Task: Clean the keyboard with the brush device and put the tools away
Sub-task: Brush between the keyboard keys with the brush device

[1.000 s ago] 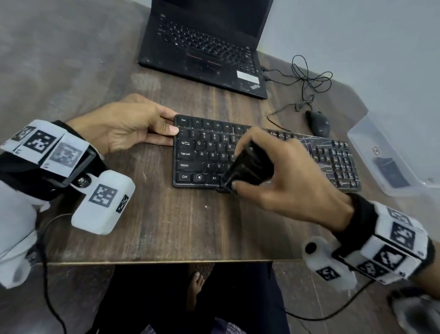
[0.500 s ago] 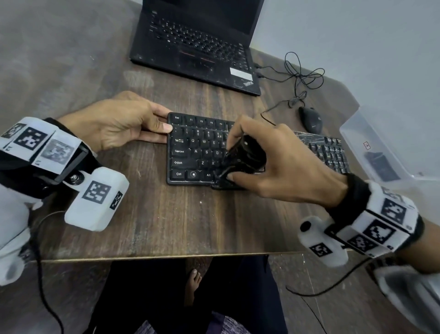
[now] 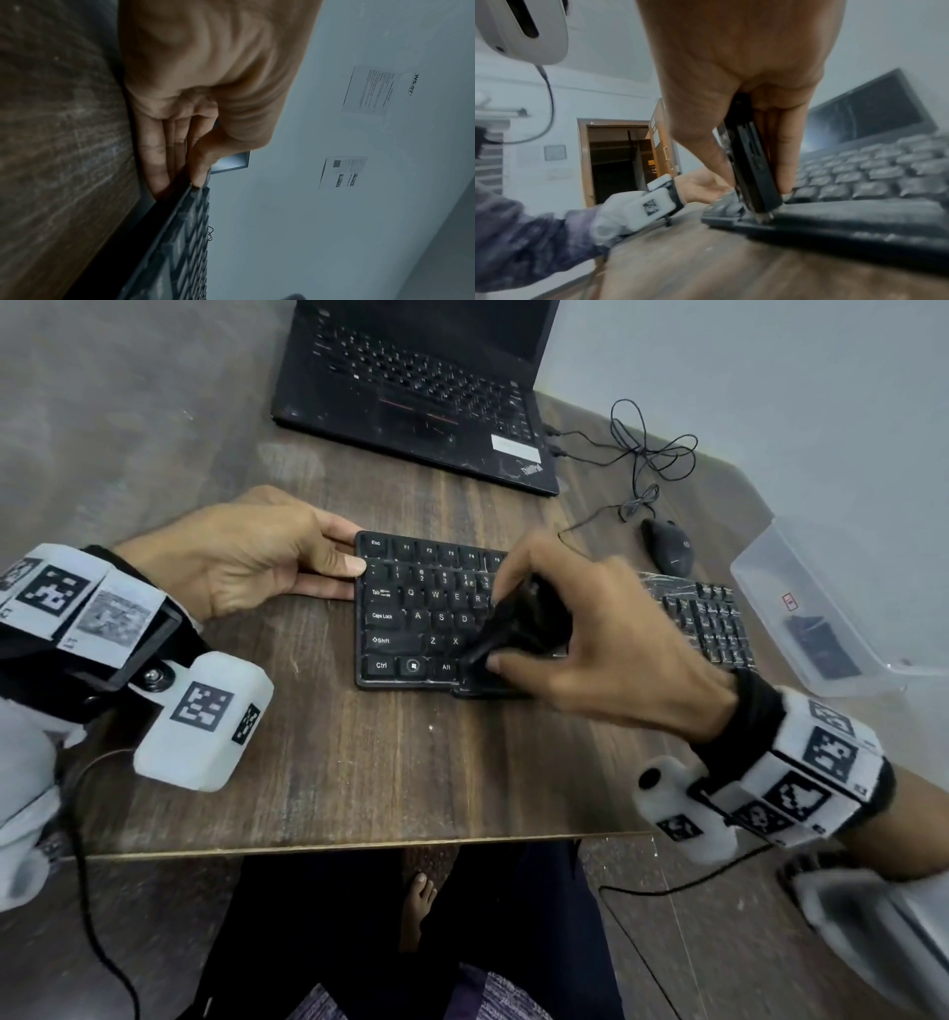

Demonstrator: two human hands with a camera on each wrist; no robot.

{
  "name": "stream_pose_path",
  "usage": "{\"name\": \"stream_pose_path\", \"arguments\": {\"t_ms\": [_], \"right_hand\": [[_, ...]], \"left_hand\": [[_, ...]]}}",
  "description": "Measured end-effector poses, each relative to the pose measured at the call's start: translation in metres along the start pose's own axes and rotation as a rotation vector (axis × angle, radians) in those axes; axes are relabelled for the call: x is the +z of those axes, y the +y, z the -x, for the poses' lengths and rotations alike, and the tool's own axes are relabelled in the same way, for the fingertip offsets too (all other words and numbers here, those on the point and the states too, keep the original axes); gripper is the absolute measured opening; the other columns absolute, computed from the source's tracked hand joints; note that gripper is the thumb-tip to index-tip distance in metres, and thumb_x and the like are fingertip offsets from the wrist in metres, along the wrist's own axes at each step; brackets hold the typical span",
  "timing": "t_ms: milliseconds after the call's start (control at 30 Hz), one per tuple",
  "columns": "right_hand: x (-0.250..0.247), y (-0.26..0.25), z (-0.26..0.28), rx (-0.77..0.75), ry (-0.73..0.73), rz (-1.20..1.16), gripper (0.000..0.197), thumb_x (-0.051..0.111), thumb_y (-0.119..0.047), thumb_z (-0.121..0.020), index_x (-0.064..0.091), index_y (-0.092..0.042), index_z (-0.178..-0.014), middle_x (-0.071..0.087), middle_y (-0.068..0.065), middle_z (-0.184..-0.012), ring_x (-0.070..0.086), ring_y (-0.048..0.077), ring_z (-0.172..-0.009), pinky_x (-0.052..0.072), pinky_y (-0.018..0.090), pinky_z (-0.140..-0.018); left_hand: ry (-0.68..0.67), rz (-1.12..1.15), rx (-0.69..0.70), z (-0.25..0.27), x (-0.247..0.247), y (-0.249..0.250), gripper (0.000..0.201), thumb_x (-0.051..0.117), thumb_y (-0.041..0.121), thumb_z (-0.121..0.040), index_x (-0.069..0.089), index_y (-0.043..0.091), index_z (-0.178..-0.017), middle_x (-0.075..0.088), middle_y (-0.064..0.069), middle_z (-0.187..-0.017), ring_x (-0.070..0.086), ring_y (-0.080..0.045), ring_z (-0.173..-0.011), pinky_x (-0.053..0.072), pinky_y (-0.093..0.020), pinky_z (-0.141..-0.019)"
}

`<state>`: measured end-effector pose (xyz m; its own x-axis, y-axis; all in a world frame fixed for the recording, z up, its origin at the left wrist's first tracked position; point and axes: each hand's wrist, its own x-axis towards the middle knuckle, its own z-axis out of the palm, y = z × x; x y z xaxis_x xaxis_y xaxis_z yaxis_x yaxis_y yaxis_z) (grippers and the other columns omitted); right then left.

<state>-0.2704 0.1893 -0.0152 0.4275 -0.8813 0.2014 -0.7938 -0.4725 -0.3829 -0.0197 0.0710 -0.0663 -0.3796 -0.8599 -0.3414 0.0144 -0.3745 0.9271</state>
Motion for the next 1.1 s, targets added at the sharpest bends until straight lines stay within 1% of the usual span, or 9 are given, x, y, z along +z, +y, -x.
{"name": "stream_pose_path", "arguments": {"t_ms": [67, 200, 333, 467, 633, 733, 833, 967, 1100], "right_hand": [[0.006, -0.005, 0.005, -0.042, -0.117, -0.032, 0.037, 0.083, -0.011, -0.082, 0.058, -0.010, -0.109, 0.068, -0.003, -0.078, 0.067, 0.013, -0.062, 0.055, 0.030, -0.053], [0.000, 0.000, -0.001, 0.045, 0.028, 0.002, 0.037, 0.083, -0.012, -0.080, 0.058, -0.010, -0.108, 0.067, -0.004, -0.078, 0.066, 0.013, -0.064, 0.053, 0.035, -0.055], [-0.002, -0.004, -0.002, 0.012, -0.195, -0.035, 0.038, 0.087, -0.014, -0.081, 0.059, -0.015, -0.108, 0.069, -0.005, -0.078, 0.067, 0.014, -0.065, 0.054, 0.030, -0.056], [-0.008, 0.008, -0.035, 0.052, -0.023, 0.058, 0.039, 0.084, -0.019, -0.080, 0.059, -0.011, -0.108, 0.072, -0.004, -0.083, 0.071, 0.012, -0.072, 0.058, 0.038, -0.061], [-0.017, 0.024, -0.074, 0.082, 0.054, 0.066, 0.040, 0.081, -0.022, -0.081, 0.058, -0.014, -0.112, 0.071, -0.005, -0.092, 0.069, 0.009, -0.083, 0.059, 0.039, -0.071], [-0.014, 0.014, -0.061, 0.031, -0.026, 0.043, 0.038, 0.082, -0.018, -0.081, 0.058, -0.013, -0.110, 0.070, -0.006, -0.087, 0.069, 0.008, -0.077, 0.058, 0.033, -0.065], [-0.011, 0.000, -0.029, 0.000, -0.134, 0.066, 0.038, 0.084, -0.019, -0.079, 0.058, -0.016, -0.106, 0.063, -0.009, -0.074, 0.062, 0.012, -0.064, 0.048, 0.027, -0.058], [-0.015, -0.007, -0.018, 0.030, -0.271, 0.040, 0.037, 0.086, -0.019, -0.080, 0.058, -0.019, -0.104, 0.065, -0.005, -0.072, 0.062, 0.014, -0.062, 0.048, 0.028, -0.055], [-0.015, 0.005, -0.058, 0.045, -0.087, 0.076, 0.035, 0.083, -0.020, -0.078, 0.060, -0.018, -0.105, 0.070, -0.008, -0.084, 0.068, 0.007, -0.074, 0.057, 0.034, -0.065]], "left_hand": [[0.000, 0.010, -0.001, 0.000, -0.001, 0.000, 0.029, 0.056, -0.021, -0.083, 0.070, -0.001, -0.099, 0.079, -0.005, -0.084, 0.077, -0.014, -0.079, 0.061, -0.023, -0.062], [-0.003, -0.003, -0.003, 0.000, 0.001, 0.000, 0.030, 0.055, -0.021, -0.085, 0.071, 0.000, -0.099, 0.079, -0.005, -0.084, 0.077, -0.014, -0.080, 0.061, -0.023, -0.062], [0.004, 0.013, 0.000, -0.001, 0.001, -0.001, 0.029, 0.055, -0.022, -0.084, 0.070, -0.001, -0.098, 0.079, -0.005, -0.082, 0.077, -0.014, -0.078, 0.061, -0.023, -0.061], [0.000, 0.014, 0.005, -0.002, -0.001, -0.001, 0.031, 0.054, -0.022, -0.084, 0.070, -0.002, -0.101, 0.079, -0.005, -0.083, 0.077, -0.014, -0.079, 0.061, -0.023, -0.063], [-0.004, -0.003, 0.008, -0.004, -0.001, -0.002, 0.032, 0.053, -0.023, -0.085, 0.071, -0.002, -0.103, 0.079, -0.007, -0.086, 0.076, -0.017, -0.084, 0.063, -0.025, -0.066], [-0.005, -0.013, 0.007, -0.004, -0.002, -0.003, 0.033, 0.054, -0.023, -0.085, 0.071, -0.002, -0.103, 0.078, -0.008, -0.087, 0.073, -0.020, -0.089, 0.064, -0.026, -0.069], [-0.005, -0.011, 0.001, -0.005, -0.002, -0.003, 0.035, 0.053, -0.025, -0.083, 0.071, -0.003, -0.104, 0.076, -0.011, -0.091, 0.073, -0.021, -0.089, 0.064, -0.026, -0.069], [-0.008, -0.008, 0.000, -0.007, -0.002, -0.004, 0.034, 0.054, -0.024, -0.082, 0.071, -0.002, -0.102, 0.077, -0.012, -0.091, 0.075, -0.020, -0.087, 0.064, -0.027, -0.070], [-0.005, -0.011, -0.002, -0.007, -0.004, -0.005, 0.034, 0.056, -0.022, -0.079, 0.072, 0.000, -0.101, 0.079, -0.010, -0.088, 0.077, -0.017, -0.081, 0.063, -0.026, -0.069]]}}
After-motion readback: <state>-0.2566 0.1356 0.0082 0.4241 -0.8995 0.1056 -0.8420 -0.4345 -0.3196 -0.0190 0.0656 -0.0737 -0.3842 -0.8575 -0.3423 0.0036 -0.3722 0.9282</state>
